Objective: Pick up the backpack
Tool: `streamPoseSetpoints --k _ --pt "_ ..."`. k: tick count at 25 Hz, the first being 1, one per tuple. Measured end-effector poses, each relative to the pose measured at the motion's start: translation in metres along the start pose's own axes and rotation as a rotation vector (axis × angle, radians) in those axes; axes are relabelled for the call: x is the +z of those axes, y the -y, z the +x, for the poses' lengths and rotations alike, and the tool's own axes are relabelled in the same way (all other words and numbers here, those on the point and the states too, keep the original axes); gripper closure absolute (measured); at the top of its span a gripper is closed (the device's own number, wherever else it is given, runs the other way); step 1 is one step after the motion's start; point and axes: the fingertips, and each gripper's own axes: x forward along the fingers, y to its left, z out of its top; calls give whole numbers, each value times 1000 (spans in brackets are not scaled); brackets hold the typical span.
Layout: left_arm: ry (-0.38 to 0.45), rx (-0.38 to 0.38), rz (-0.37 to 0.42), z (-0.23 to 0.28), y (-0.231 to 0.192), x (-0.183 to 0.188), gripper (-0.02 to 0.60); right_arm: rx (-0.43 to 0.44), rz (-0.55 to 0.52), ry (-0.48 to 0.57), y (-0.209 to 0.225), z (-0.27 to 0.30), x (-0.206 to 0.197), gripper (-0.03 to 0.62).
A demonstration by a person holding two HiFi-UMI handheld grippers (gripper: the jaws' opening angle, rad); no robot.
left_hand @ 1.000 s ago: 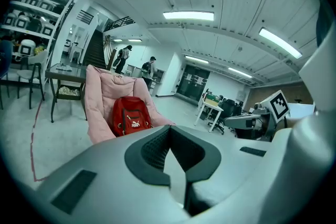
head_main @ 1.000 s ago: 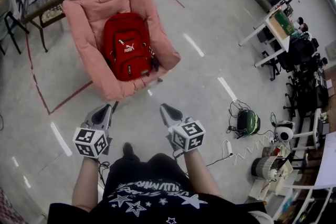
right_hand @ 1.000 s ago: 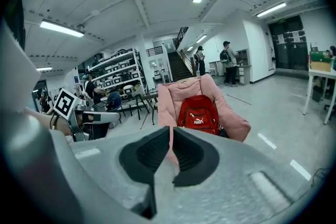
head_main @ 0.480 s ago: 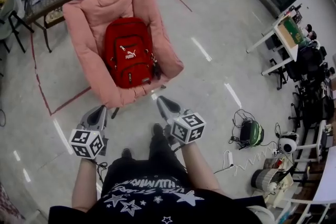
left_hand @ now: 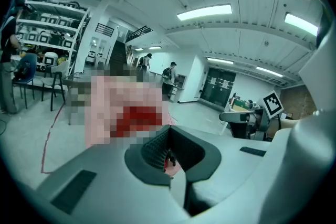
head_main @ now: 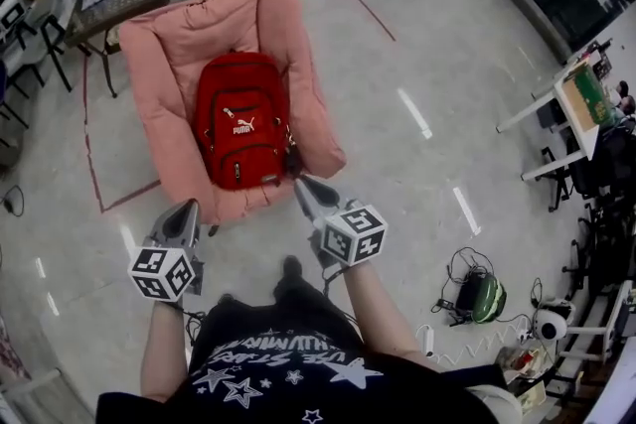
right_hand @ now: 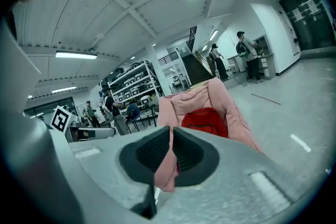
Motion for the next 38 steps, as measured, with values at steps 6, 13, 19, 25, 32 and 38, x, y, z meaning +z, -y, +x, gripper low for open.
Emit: streamPoseSetpoints --k 6,13,19,25,32,38 --pt "-3 41 6 39 36 2 574 34 -13 -24 54 -8 11 577" --pt "-13 86 -24 55 50 -7 574 88 -22 -51 79 -3 12 577" --pt "-7 110 -38 71 42 -1 574 97 -14 -82 97 15 12 577" --pt "-12 103 -79 103 16 2 574 97 -29 -110 108 44 17 576" --pt "-27 71 -71 168 -28 34 573 20 -4 -105 150 99 45 576" --pt "-65 48 -105 226 -78 61 573 -19 22 -114 187 169 72 576"
